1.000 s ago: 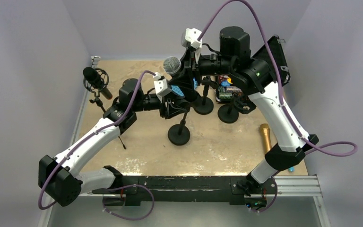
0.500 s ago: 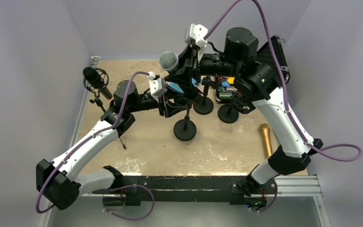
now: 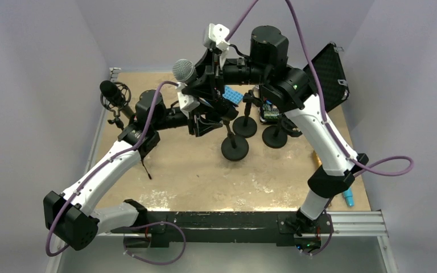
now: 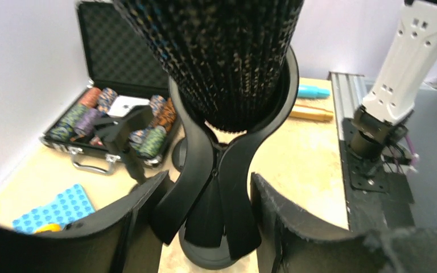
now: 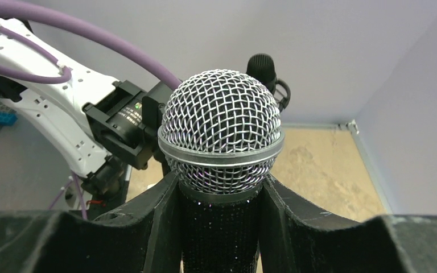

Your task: Remove the microphone from the stand

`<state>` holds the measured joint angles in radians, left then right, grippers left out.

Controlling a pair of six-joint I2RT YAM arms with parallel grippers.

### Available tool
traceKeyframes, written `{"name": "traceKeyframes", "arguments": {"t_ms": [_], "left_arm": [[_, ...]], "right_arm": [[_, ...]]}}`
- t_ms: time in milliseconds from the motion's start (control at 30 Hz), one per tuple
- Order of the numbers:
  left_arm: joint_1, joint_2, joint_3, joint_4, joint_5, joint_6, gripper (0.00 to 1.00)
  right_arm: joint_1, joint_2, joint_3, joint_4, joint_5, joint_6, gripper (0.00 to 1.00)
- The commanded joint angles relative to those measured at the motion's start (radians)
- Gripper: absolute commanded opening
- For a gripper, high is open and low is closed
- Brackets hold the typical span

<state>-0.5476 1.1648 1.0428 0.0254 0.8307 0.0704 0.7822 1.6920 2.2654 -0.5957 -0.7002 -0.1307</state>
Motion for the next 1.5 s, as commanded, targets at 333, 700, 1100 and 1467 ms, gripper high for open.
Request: {"name": "traceKeyframes", "arguments": {"t_ms": [333, 700, 1100, 1467], "left_arm": [[-0.032, -0.052, -0.046, -0.351, 0.069, 0.448, 0.0], [-0.023, -0.111, -0.213, -0.024, 0.094, 0.189, 0.11], [-0.021, -0.177, -0.316, 0.217, 0.018, 0.013, 0.63], [-0.002, -0.258, -0.368, 0.284, -0.057, -0.033, 0.89]], "right_arm": [[0.079, -0.131, -0.127, -0.079, -0.058, -0.335, 0.0], [0.026, -0.173, -0.214, -0.171, 0.129, -0.268, 0.0], [0.025, -0.012, -0.015, -0.207, 0.148, -0.266, 0.0], [0.019, 0.019, 0.053, -0.296, 0.164, -0.287, 0.0]]}}
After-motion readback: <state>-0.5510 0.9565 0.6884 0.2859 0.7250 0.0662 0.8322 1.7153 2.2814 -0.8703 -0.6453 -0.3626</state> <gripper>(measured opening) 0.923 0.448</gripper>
